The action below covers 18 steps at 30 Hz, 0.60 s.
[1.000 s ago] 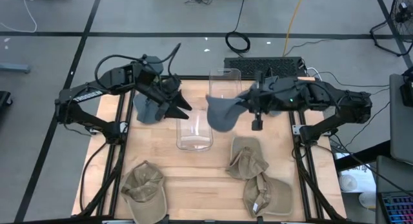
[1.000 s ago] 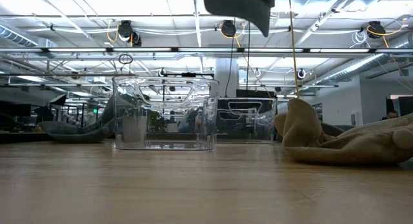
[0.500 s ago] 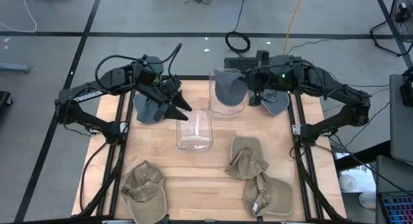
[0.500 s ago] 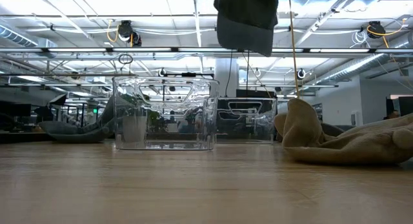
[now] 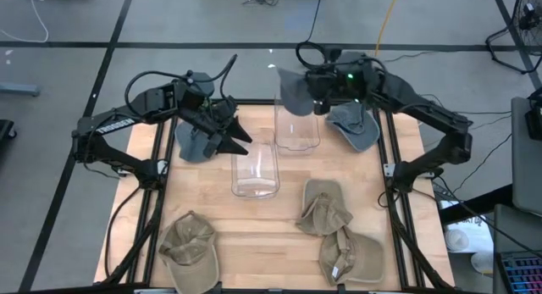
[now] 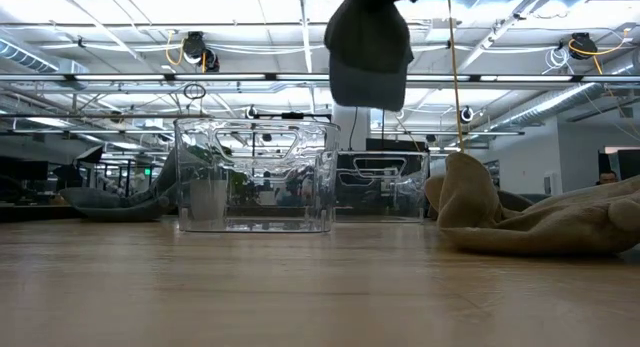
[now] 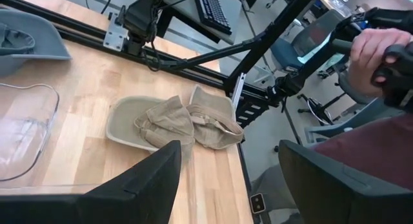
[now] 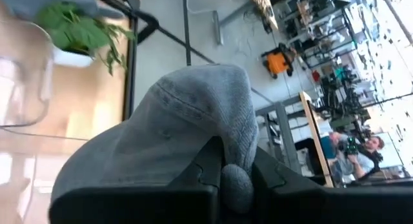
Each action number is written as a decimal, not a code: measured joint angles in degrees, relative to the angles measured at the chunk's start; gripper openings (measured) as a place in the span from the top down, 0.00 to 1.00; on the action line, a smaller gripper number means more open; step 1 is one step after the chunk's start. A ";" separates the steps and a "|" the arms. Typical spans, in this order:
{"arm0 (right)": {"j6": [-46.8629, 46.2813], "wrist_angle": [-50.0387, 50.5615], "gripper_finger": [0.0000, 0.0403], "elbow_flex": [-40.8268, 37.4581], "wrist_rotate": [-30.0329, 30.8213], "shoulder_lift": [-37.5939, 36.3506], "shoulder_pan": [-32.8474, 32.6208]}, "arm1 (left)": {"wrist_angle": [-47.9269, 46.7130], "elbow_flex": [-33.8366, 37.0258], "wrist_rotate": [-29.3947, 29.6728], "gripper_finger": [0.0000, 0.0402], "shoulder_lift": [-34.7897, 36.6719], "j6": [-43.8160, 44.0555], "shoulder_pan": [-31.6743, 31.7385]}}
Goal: Pick & Place hat
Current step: Put the bottom ash blue cap into the right transparent bin
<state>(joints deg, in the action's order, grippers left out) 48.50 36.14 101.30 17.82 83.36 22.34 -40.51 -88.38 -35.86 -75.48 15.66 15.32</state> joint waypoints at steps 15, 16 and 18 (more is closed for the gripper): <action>2.33 -4.41 0.96 -0.04 -5.66 5.80 8.84 | -0.50 0.00 -0.09 0.33 0.00 -0.15 0.85; 2.22 -4.71 0.96 -0.04 -6.04 6.16 9.15 | -0.50 0.00 -0.10 0.33 -0.02 -0.15 0.85; 1.83 -4.76 0.96 0.00 -6.06 6.66 9.54 | -0.48 0.00 -0.10 0.33 -0.02 -0.15 0.87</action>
<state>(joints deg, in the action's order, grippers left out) 50.32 31.38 101.30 11.76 90.02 31.87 -40.99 -88.38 -35.95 -75.50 15.51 16.19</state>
